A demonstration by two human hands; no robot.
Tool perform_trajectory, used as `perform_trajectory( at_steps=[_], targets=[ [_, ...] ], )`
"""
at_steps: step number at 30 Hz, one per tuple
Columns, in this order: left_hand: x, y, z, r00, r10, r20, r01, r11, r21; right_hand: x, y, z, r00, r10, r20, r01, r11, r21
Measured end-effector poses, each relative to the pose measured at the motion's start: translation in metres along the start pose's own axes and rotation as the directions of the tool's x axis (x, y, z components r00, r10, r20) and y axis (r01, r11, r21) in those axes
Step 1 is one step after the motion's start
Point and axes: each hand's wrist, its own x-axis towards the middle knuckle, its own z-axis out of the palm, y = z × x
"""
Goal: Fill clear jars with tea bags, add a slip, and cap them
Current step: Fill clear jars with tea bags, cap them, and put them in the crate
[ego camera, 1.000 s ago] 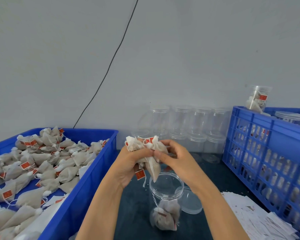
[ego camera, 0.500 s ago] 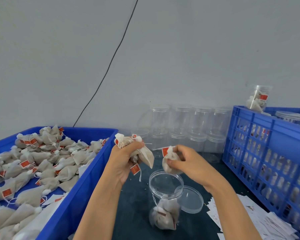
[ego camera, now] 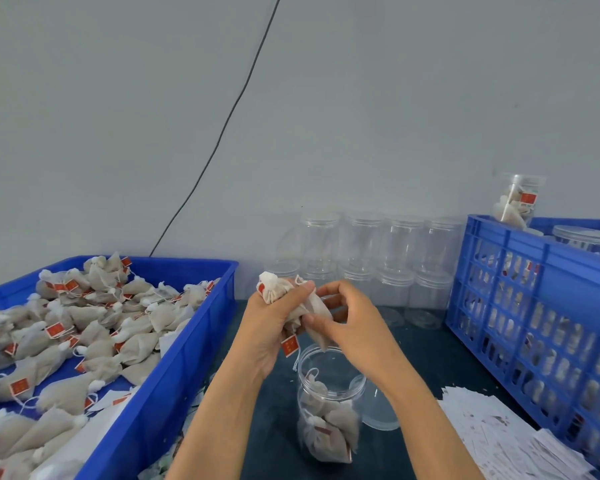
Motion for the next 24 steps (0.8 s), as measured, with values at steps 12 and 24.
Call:
perform_trajectory(
  at_steps=[12, 24],
  targets=[
    [0.005, 0.024, -0.065, 0.753, 0.467, -0.464, 0.036, 0.675, 0.737, 0.001, 0.006, -0.027, 0.997, 0.035, 0.065, -0.026, 0.989, -0.147],
    [0.003, 0.029, -0.094, 0.748, 0.152, -0.646, 0.659, -0.058, 0.75, 0.002, 0.01, -0.03, 0.989, 0.062, 0.135, -0.017, 0.95, -0.311]
  ],
)
